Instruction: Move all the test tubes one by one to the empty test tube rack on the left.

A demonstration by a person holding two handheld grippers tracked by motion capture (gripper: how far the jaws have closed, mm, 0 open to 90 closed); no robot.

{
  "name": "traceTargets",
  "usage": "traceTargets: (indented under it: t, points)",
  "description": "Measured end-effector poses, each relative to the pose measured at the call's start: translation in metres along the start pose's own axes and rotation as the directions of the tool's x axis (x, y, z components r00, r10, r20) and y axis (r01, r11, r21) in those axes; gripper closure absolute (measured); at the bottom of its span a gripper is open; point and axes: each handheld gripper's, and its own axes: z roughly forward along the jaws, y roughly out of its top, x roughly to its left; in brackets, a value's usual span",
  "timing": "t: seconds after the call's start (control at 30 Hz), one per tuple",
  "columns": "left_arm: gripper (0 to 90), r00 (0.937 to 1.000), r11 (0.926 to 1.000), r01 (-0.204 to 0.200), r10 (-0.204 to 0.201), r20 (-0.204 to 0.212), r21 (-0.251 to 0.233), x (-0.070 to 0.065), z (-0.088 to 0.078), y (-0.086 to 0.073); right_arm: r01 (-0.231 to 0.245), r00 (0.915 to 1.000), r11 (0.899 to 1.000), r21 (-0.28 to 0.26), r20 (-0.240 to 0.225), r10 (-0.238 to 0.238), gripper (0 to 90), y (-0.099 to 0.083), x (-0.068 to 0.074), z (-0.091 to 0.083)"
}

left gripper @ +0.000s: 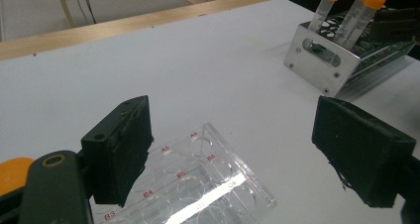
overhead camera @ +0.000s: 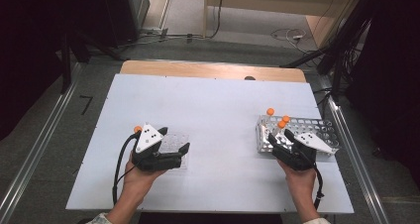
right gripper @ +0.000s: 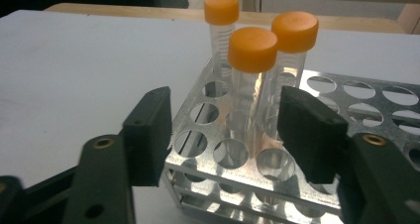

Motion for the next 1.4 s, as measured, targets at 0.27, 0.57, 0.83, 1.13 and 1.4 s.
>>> traceTargets:
  t: [0.27, 0.57, 0.83, 1.13, 1.4]
  points:
    - [16.5, 1.0, 1.0, -0.002, 0.002, 0.0, 0.0, -0.001, 0.0, 0.0, -0.014, 0.9995, 1.0, 0.003, 0.029, 0.014, 55.7, -0.001, -0.003, 0.009]
    - [16.7, 1.0, 0.9999, -0.006, 0.006, -0.005, 0.014, -0.001, 0.002, -0.001, -0.007, 0.9995, 1.0, 0.003, 0.032, 0.007, 61.9, -0.001, -0.004, 0.017]
    - [16.8, 1.0, 0.9997, -0.005, 0.005, -0.004, 0.022, -0.002, 0.003, -0.001, -0.006, 0.9991, 1.0, 0.003, 0.042, 0.006, 69.2, -0.002, -0.004, 0.023]
    - [16.9, 1.0, 0.9997, -0.008, 0.008, -0.006, 0.024, -0.003, 0.003, -0.001, 0.017, 0.9983, 1.0, -0.009, 0.057, -0.016, 71.1, 0.0, -0.004, 0.021]
    - [16.9, 0.9999, 0.9996, -0.012, 0.012, -0.002, 0.025, -0.004, 0.003, -0.001, 0.079, 0.9939, 0.995, -0.059, 0.082, -0.074, 71.1, 0.011, 0.003, 0.009]
